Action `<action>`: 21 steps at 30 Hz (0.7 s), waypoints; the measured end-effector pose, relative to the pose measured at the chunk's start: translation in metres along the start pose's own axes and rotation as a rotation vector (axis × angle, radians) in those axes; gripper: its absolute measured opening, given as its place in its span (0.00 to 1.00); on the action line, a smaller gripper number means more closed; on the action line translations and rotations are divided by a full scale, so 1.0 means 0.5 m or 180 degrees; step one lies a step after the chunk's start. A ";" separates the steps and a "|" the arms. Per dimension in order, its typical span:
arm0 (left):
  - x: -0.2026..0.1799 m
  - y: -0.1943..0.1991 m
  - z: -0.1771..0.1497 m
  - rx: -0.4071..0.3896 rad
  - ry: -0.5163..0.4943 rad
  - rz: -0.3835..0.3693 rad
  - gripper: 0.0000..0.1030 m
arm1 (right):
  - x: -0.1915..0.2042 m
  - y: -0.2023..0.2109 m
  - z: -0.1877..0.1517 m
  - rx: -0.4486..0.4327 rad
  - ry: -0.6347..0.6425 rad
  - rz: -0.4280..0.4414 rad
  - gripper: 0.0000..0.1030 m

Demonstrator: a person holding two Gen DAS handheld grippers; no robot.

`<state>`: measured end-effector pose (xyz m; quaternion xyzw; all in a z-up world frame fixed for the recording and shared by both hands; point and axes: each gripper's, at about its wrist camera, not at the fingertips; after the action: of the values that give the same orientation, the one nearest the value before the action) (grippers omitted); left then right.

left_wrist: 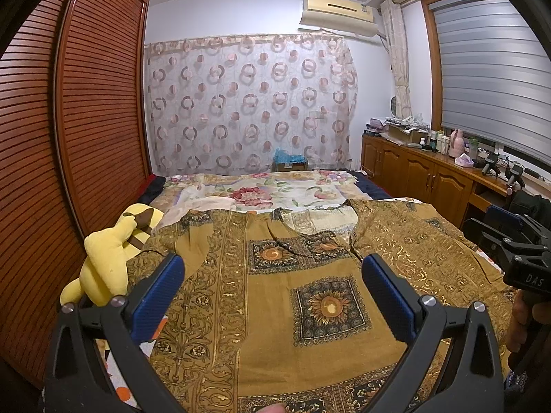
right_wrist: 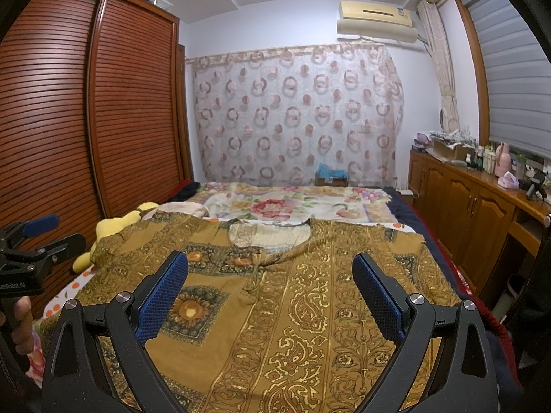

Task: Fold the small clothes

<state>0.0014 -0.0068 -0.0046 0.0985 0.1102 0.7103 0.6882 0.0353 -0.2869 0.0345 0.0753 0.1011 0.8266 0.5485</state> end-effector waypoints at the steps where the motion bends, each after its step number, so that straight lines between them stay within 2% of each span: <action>1: 0.001 -0.003 -0.003 0.0014 0.0003 0.0000 1.00 | 0.000 0.000 -0.001 0.0007 0.0000 -0.0001 0.95; 12: 0.046 -0.078 -0.049 0.0251 0.0039 -0.0013 1.00 | -0.016 -0.050 -0.036 0.0210 0.0007 0.0049 0.95; 21: 0.101 -0.144 -0.053 0.0458 0.0099 -0.0039 1.00 | -0.016 -0.119 -0.034 0.0432 0.0101 0.0138 0.95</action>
<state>0.0610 0.0451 -0.0517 0.1360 0.1721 0.6978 0.6819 0.0877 -0.2734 0.0031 0.1014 0.1639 0.8306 0.5224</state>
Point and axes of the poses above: each gripper's, at about its wrist camera, not at the fingertips, and y roughly against the way its jaws point, x to its left, z to its top, and after that the axes turned 6 degrees about -x, right-handed
